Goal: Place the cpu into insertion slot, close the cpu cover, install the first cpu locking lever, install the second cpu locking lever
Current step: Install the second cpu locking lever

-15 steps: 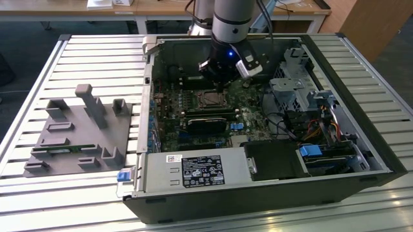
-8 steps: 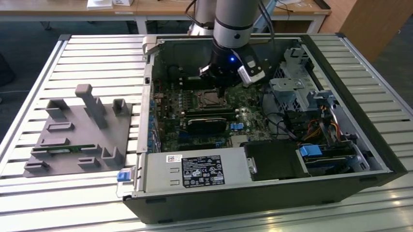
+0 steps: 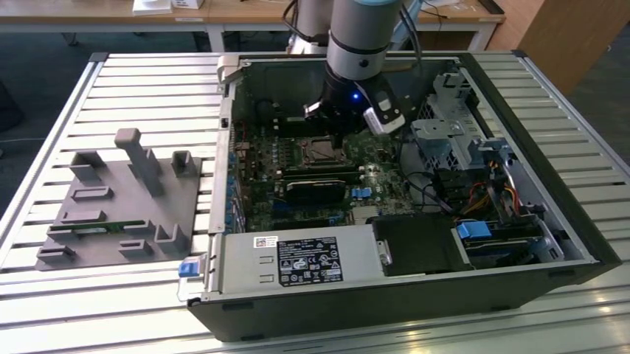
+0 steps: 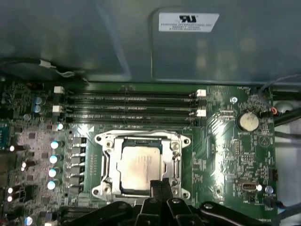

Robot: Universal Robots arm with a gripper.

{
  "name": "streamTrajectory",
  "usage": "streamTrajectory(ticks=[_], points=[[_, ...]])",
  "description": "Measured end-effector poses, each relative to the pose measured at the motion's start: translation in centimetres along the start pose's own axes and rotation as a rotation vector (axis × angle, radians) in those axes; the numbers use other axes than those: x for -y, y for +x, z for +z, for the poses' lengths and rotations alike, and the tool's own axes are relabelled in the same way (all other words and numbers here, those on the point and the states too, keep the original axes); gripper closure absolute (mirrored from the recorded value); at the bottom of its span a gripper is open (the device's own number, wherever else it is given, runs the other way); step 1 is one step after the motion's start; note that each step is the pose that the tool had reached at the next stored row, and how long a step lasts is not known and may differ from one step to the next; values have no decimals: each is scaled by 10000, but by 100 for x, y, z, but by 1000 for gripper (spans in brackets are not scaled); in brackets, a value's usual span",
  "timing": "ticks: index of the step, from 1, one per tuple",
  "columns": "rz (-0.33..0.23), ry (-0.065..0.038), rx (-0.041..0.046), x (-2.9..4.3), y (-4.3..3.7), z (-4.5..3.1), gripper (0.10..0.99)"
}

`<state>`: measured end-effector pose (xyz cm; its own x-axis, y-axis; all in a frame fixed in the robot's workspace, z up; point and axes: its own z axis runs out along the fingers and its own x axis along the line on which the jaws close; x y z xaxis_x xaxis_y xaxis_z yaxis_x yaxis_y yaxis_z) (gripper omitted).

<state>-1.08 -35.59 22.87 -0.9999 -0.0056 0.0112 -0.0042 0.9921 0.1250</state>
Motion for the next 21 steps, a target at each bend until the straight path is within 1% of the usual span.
streamTrajectory(ticks=[2, 9, 12, 13, 15, 20, 21], points=[[1, 1, -3, 29, 0, -4, 980], [-17, 0, -20, 168, 1, -15, 980], [-15, 1, -22, 204, 17, -18, 980], [-16, 1, -23, 211, 37, -18, 980], [-17, 1, -22, 220, 102, -18, 980], [-16, 1, -22, 228, 324, -15, 980], [-16, -1, -20, 227, 339, -13, 980]])
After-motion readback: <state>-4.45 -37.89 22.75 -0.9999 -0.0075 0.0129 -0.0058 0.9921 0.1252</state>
